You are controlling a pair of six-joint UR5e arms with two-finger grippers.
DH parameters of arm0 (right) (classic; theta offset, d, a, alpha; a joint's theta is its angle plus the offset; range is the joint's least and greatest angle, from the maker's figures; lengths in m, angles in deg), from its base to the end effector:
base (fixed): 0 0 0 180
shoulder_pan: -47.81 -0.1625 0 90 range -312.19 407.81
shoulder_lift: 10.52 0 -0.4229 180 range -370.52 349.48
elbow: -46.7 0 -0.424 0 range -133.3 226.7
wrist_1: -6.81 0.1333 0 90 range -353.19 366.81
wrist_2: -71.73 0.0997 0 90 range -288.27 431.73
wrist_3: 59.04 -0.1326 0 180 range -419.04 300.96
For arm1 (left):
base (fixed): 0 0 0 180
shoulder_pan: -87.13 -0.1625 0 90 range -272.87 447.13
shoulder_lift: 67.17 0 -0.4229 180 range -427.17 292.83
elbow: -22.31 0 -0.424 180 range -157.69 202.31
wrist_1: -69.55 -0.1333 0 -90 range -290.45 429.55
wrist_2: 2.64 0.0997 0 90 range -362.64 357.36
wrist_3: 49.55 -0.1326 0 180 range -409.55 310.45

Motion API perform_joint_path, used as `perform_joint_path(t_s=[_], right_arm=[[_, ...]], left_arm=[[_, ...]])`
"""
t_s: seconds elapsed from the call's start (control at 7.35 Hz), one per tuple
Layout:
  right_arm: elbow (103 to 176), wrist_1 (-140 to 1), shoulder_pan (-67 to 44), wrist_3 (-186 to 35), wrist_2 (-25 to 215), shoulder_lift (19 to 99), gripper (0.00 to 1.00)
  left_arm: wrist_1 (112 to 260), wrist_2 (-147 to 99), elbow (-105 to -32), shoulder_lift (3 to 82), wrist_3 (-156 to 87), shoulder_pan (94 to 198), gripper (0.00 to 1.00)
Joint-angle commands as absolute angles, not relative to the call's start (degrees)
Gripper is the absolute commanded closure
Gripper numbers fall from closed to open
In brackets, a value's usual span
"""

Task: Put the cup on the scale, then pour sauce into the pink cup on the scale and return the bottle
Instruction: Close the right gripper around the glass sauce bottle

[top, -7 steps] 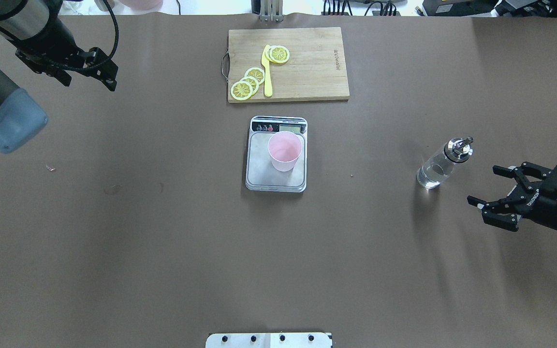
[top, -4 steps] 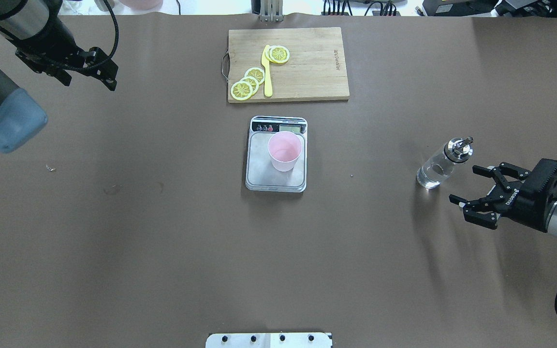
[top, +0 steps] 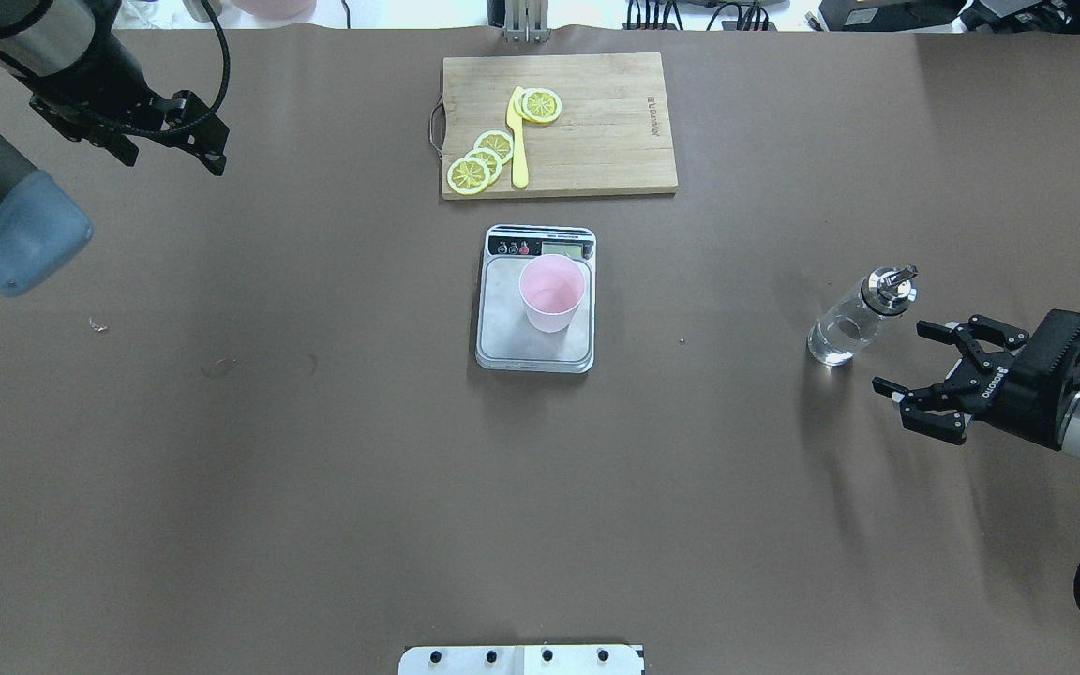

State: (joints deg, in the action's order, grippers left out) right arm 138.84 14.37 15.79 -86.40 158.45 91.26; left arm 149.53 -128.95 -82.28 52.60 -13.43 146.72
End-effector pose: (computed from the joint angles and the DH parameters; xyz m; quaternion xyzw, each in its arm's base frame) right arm -0.3218 -0.3674 0.5527 0.5241 -0.4551 -0.1708 0.6992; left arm 0.2847 -0.5932 0.2651 0.0713 0.4028 0.0466 0.9113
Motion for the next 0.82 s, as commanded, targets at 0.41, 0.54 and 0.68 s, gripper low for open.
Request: perform_joint_path(t_s=[0.41,0.54,0.68], right_arm=[[138.20,15.16,15.90,-86.55,156.72,90.11,0.04],[137.41,15.16,15.90,-86.38,156.63,89.94,0.04],[136.19,15.16,15.90,-86.37,156.54,88.72,0.04]], left_arm=[[149.53,-128.94,-82.37,52.36,-13.43,146.72,0.02],[149.53,-128.94,-82.28,52.27,-13.77,146.72,0.02],[149.53,-128.94,-82.28,52.27,-14.21,146.72,0.02]])
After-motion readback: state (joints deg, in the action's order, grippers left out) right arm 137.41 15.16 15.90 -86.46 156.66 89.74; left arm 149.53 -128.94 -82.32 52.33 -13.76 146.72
